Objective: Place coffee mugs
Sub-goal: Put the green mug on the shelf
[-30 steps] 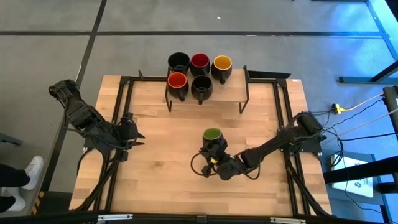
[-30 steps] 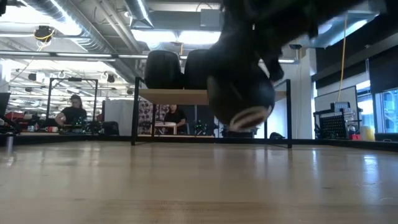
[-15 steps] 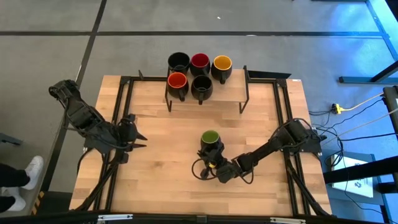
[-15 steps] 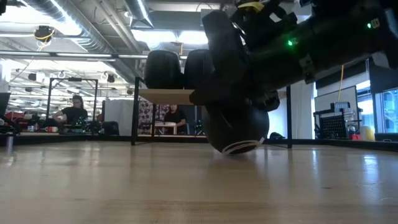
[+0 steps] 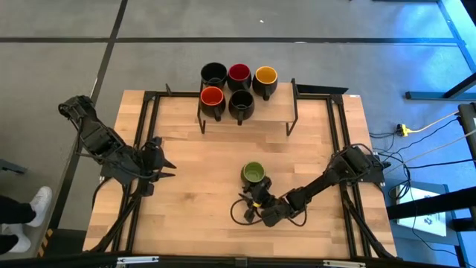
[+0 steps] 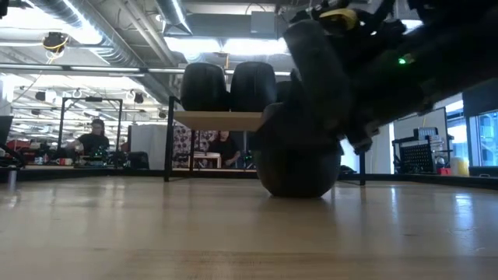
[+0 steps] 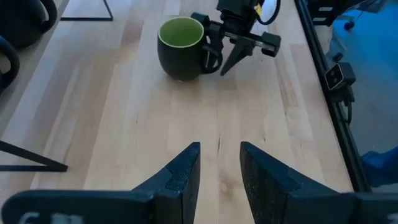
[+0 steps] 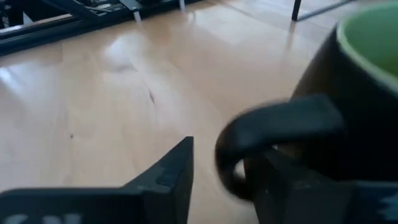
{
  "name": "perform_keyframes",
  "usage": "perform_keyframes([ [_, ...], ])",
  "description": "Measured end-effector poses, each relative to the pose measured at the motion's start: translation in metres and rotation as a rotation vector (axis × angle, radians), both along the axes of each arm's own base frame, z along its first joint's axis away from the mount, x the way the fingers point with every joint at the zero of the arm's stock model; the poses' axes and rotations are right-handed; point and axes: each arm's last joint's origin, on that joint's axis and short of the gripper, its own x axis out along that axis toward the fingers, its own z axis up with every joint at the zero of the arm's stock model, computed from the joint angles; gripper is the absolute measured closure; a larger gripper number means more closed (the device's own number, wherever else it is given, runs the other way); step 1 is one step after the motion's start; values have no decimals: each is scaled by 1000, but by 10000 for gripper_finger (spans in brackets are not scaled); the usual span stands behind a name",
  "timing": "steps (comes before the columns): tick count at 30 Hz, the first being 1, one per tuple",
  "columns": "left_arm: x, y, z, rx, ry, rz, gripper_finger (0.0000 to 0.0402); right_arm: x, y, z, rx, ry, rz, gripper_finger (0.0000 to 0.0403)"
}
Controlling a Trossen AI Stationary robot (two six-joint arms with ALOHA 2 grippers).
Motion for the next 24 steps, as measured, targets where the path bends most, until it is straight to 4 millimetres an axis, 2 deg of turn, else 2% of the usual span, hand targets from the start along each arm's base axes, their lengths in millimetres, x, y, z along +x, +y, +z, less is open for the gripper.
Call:
perform_keyframes([
  [5,0,0,0,-15,1,11,294,-7,9,-1,48,-17,-15,255],
  [10,0,0,0,-20,7,4,294,-14,11,6,99,32,-6,245],
  [19,0,-1,-1,-27,16,-7,294,-34,0,49,228,164,25,245],
  [24,0,-1,-1,-27,16,-7,294,-47,-4,72,374,249,78,245],
])
